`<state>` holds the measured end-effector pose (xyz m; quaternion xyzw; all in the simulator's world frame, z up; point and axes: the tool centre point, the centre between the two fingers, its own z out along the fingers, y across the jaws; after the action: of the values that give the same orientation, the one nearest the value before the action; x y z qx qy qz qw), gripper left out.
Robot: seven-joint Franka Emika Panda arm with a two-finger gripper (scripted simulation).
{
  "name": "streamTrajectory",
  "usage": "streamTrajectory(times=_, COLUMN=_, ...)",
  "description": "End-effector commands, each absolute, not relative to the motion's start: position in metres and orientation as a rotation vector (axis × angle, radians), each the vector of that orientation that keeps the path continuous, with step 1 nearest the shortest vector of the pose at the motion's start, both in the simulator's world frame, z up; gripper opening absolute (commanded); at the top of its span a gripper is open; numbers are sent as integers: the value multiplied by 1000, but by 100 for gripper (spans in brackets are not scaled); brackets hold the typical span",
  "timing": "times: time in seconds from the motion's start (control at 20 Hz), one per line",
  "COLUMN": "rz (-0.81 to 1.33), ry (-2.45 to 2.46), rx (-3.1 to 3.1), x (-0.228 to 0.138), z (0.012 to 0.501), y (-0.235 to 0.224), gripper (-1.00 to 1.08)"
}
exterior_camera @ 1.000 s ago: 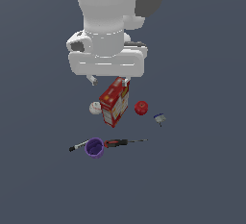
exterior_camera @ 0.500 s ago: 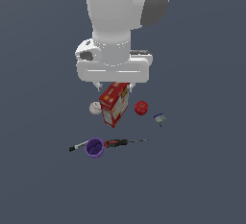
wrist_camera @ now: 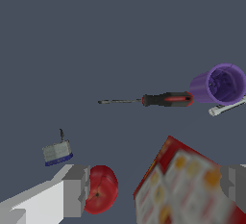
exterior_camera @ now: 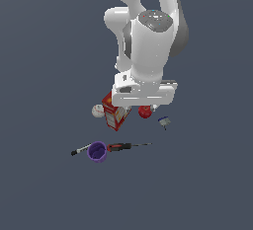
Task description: Pick up a designated object from a clutter of objects.
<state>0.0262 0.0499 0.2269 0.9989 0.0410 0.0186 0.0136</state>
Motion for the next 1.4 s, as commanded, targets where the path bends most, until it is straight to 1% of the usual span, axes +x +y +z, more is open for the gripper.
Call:
streamTrajectory(times=0.0, rz=47, ry=201, rx=3106, x=23, z=195, y=80, gripper=100)
streamTrajectory(times=0.3, rz=26, ry=366, rx=3098, x=3, z=126, y=146, gripper=100)
streamTrajectory(times=0.6, rz=9, ry=474, rx=3097, x=-20, z=83, y=188, gripper=100)
streamTrajectory(times=0.9, rz=1, ry=523, rx=3097, x=-32, z=64, y=206, gripper=100)
streamTrajectory(times=1.35, rz=-1, ry=524, rx=3097, x=-33, z=53, y=206, gripper=100)
